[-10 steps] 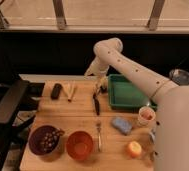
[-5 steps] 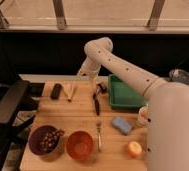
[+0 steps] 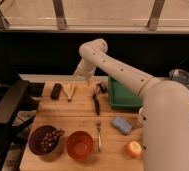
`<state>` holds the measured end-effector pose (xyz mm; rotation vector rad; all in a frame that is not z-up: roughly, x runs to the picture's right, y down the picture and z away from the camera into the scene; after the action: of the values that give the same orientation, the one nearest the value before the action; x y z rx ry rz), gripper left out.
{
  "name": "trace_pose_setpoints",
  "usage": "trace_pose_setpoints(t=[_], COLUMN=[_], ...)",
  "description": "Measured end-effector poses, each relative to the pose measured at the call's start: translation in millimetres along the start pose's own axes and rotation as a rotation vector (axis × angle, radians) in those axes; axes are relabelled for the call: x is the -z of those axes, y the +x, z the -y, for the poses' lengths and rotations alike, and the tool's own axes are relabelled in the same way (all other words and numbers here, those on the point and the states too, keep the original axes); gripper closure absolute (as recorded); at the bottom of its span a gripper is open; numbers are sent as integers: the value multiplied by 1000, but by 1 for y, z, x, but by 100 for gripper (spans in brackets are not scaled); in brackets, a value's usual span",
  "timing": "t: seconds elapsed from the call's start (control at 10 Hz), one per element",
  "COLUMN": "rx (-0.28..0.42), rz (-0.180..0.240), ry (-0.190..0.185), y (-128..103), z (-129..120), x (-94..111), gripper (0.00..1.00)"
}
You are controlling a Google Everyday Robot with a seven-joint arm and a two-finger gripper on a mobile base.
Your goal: Place banana in table surface
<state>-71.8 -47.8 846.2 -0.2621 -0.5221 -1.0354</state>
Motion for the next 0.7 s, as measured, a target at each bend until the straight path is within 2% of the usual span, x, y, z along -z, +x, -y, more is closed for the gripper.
trace_pose_setpoints(t=[0.1,0.3,0.7], rx=[65,153,171], rz=[1,21,59], ry=[14,30,20], y=[-10,-19,-25], z=[16,24,24], x=[-11,-31,-74], gripper=[35,35,35])
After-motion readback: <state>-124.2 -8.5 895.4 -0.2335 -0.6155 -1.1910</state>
